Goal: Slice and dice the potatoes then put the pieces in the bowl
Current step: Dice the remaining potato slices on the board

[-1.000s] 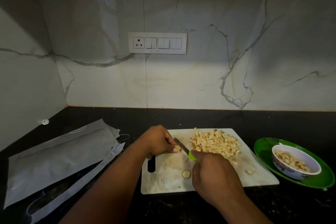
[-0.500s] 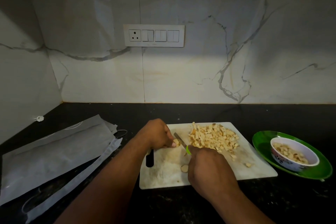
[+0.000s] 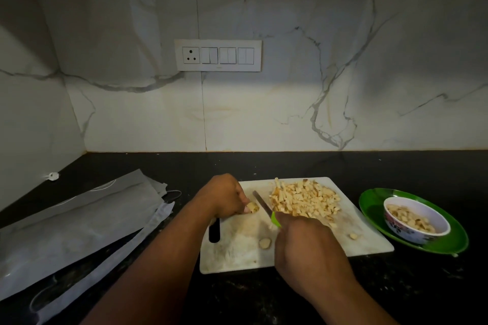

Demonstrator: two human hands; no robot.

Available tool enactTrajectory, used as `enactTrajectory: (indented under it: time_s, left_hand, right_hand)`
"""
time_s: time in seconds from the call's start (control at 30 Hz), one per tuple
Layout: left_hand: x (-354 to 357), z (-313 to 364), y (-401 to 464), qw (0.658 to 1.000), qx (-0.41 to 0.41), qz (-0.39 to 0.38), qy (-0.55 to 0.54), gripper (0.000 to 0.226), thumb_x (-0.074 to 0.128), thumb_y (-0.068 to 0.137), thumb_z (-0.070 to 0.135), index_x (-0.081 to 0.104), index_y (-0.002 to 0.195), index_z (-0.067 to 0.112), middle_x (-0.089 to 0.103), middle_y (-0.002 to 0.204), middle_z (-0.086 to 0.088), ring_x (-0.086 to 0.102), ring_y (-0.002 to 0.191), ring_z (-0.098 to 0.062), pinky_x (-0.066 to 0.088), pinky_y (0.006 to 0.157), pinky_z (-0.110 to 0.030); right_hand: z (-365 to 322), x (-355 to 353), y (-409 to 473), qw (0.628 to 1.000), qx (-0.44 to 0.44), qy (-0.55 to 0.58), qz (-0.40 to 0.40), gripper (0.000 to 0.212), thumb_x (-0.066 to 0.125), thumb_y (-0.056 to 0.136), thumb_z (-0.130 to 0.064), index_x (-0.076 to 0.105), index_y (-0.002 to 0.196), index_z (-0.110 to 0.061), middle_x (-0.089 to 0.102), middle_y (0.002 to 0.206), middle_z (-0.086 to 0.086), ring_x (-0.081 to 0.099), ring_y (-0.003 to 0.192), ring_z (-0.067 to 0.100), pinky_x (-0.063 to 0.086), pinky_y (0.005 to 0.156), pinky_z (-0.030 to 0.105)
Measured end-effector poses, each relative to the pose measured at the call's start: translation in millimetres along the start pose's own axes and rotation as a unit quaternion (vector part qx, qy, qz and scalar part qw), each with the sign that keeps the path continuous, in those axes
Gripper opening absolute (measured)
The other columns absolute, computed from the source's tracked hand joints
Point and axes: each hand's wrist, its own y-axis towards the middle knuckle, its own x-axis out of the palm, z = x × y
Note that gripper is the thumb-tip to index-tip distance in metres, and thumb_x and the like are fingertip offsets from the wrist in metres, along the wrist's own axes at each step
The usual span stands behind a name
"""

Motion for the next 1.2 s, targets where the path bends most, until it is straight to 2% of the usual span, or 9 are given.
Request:
enactTrajectory:
  time_s: [0.13,0.3,0.4,0.5,0.63,0.83,0.9,1.03,1.2]
  left_hand:
    - [1,2,1,1.0,-0.027,0.01,-0.008,0.017,0.09,0.08,0.027,0.085,0.095,0.022,0.077,0.092,0.007,0.07,0.092,-0.011,0.058,0.092,-0.032]
    - [0,2,6,0.999,-0.03,0.006,-0.018,0.018,0.091,0.08,0.025,0.083,0.096,0.022,0.074,0.087,0.011,0.067,0.086,-0.005,0.056,0.087,-0.027]
    - [-1,1,4,1.0,-0.027,0.004,-0.014,0.014,0.091,0.08,0.026,0.082,0.09,0.023,0.074,0.087,0.009,0.067,0.084,-0.006,0.054,0.081,-0.026]
    - [-2,1,0,1.0,-0.023,0.012,-0.002,0.012,0.092,0.078,0.027,0.08,0.082,0.023,0.075,0.086,0.006,0.069,0.086,-0.01,0.058,0.084,-0.03]
    - [-2,4,-1,1.0,-0.023,0.013,0.016,0.011,0.091,0.079,0.025,0.081,0.082,0.02,0.076,0.084,0.004,0.071,0.084,-0.012,0.061,0.086,-0.033]
    - [-2,6,1,1.0,-0.02,0.008,0.012,0.01,0.089,0.081,0.023,0.083,0.087,0.018,0.076,0.085,0.004,0.071,0.086,-0.011,0.06,0.088,-0.032]
    - [-2,4,1,1.0,-0.009,0.004,0.011,0.008,0.089,0.081,0.021,0.084,0.088,0.019,0.076,0.085,0.007,0.071,0.087,-0.009,0.06,0.09,-0.033]
    - [-5,1,-1,1.0,0.005,-0.023,0.013,0.014,0.084,0.085,0.015,0.084,0.098,0.02,0.078,0.098,0.007,0.071,0.097,-0.012,0.058,0.097,-0.033]
    - [-7,0,-8,0.999,-0.029,0.005,-0.041,0.042,0.089,0.081,0.017,0.058,0.108,0.026,0.065,0.103,0.0,0.067,0.086,-0.015,0.061,0.081,-0.032]
  right_hand:
    - [-9,15,4,0.999,0.0,-0.011,-0.052,0.046,0.045,0.092,-0.022,0.052,0.138,-0.024,0.066,0.116,-0.002,0.063,0.103,0.016,0.05,0.087,0.028]
    - [-9,4,-19,0.995,-0.015,-0.039,-0.088,0.054,0.041,0.098,-0.028,0.034,0.151,-0.03,0.062,0.124,-0.006,0.059,0.114,0.015,0.044,0.094,0.028]
    - [-10,-6,-19,0.997,-0.013,-0.034,-0.067,0.047,0.042,0.097,-0.029,0.042,0.144,-0.031,0.063,0.122,-0.008,0.059,0.112,0.014,0.045,0.092,0.027]
    - [-16,0,-3,1.0,0.005,-0.012,-0.026,0.042,0.044,0.093,-0.025,0.053,0.135,-0.026,0.067,0.113,-0.006,0.062,0.102,0.015,0.048,0.086,0.027]
    - [-24,14,8,0.999,0.003,-0.009,-0.041,0.036,0.046,0.09,-0.021,0.059,0.123,-0.025,0.067,0.106,-0.004,0.063,0.095,0.016,0.046,0.077,0.026]
    - [-16,1,-18,0.998,-0.002,0.001,-0.07,0.044,0.042,0.098,-0.029,0.046,0.142,-0.033,0.064,0.12,-0.007,0.059,0.112,0.013,0.045,0.094,0.026]
    - [-16,-8,-22,0.998,0.003,0.011,-0.066,0.043,0.042,0.098,-0.032,0.047,0.141,-0.038,0.064,0.121,-0.009,0.058,0.114,0.011,0.044,0.095,0.024]
    - [-17,-9,-7,0.999,0.023,0.021,-0.018,0.038,0.045,0.095,-0.029,0.057,0.132,-0.03,0.068,0.114,-0.008,0.062,0.105,0.012,0.049,0.09,0.024]
    - [-26,12,12,0.999,0.029,0.021,-0.036,0.034,0.045,0.092,-0.023,0.062,0.121,-0.024,0.067,0.104,-0.004,0.063,0.094,0.014,0.047,0.076,0.024]
